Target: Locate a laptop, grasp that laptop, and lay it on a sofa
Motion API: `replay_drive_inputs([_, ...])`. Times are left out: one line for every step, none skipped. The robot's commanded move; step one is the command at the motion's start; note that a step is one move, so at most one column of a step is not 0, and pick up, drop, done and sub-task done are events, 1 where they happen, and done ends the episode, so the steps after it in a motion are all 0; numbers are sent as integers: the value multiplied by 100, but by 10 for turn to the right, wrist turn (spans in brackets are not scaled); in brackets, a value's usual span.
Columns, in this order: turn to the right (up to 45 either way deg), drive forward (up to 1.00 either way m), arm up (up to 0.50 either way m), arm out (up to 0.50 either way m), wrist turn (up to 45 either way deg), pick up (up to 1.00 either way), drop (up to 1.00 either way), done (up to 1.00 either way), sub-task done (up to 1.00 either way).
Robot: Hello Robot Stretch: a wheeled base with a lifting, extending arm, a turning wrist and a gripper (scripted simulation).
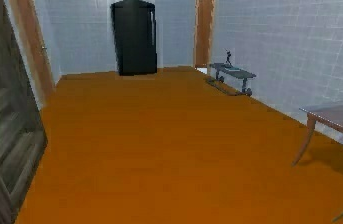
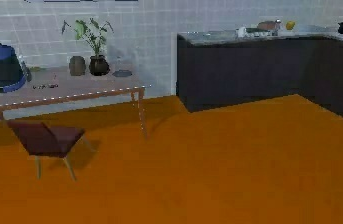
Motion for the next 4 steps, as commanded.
replay_drive_inputs([0, 100, 0, 0, 0, 0, 0, 0, 0])
replay_drive_inputs([30, 0, 0, 0, 0, 0, 0, 0, 0])
replay_drive_inputs([0, 100, 0, 0, 0, 0, 0, 0, 0])
replay_drive_inputs([0, 100, 0, 0, 0, 0, 0, 0, 0])
